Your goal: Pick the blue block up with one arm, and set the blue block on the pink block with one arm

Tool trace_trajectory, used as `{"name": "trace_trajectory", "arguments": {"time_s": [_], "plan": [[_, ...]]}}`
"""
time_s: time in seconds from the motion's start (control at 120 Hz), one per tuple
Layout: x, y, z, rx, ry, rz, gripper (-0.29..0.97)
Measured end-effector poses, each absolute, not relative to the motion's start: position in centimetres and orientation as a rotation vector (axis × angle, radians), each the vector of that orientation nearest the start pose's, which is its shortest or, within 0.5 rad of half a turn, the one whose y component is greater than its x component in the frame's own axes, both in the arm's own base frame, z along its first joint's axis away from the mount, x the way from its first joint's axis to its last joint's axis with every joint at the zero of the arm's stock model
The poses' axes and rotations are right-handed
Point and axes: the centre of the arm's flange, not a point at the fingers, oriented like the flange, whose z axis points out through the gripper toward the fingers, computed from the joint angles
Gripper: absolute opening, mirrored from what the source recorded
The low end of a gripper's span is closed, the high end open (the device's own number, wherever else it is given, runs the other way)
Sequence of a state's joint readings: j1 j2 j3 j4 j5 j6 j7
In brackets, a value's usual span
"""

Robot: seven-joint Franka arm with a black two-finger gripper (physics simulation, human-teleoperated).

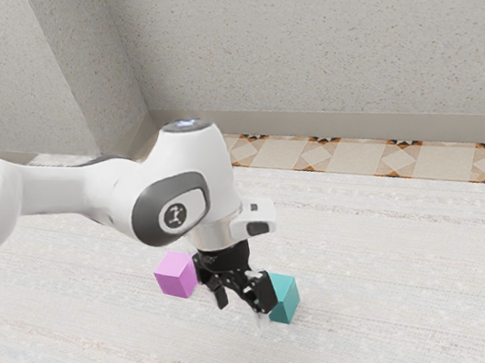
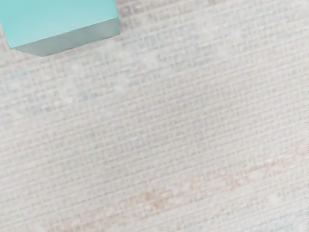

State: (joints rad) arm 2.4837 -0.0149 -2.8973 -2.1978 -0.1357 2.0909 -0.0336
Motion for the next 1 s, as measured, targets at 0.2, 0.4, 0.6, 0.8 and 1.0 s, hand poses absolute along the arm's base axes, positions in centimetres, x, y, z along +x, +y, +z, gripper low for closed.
{"name": "trace_trajectory", "arguments": {"time_s": [0.2,0.4,0.6,0.8,1.0], "plan": [[45.8,-26.0,34.8,-3.167,0.512,0.175,0.67],[46.4,-25.4,34.4,-3.179,0.414,0.133,0.67],[47.0,-24.9,33.6,-3.167,0.337,0.128,0.67],[47.8,-23.6,33.7,-3.166,0.257,0.111,0.67],[48.7,-23.4,33.3,-3.161,0.204,0.103,0.67]]}}
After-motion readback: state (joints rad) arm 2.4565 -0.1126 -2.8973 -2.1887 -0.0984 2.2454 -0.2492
